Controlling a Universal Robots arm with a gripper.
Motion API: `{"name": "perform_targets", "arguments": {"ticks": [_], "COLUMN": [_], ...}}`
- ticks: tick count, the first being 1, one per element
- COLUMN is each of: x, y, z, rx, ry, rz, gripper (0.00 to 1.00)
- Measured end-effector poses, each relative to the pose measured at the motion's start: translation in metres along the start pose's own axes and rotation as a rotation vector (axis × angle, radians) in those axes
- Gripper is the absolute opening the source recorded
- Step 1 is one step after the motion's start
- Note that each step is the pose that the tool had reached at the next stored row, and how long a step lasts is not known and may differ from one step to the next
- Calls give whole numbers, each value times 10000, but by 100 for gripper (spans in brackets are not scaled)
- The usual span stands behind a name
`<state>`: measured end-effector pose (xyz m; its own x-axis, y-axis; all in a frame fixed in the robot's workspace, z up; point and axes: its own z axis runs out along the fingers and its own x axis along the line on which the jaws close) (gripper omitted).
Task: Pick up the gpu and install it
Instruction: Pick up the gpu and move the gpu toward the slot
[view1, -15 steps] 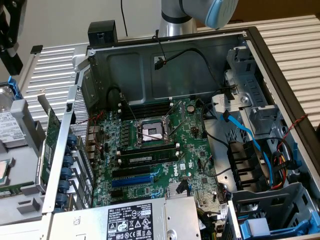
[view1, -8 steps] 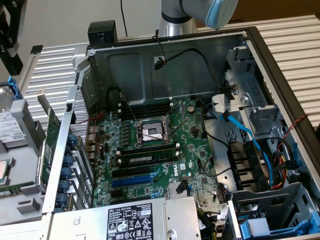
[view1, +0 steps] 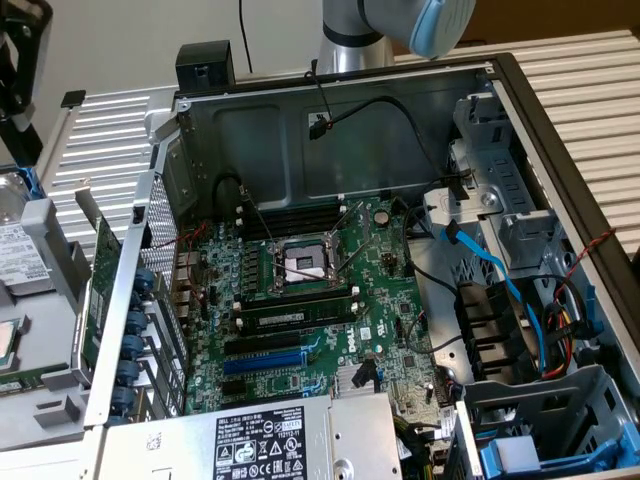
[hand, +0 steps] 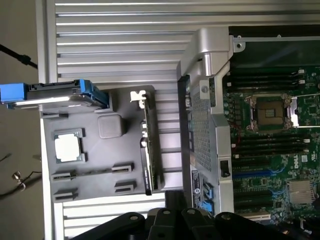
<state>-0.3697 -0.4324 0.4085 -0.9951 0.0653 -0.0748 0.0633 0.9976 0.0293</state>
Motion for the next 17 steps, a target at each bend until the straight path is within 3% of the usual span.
{"name": "perform_targets", "arguments": {"ticks": [6,12,17], "x": [251,291,299], "y": [-13,-29,-60], "z": [90,196,285], "rx": [-2,-2,-2], "ry": [-39,-45,-45], "rz": [-2,-1,-1], "gripper": [11,11,36]}}
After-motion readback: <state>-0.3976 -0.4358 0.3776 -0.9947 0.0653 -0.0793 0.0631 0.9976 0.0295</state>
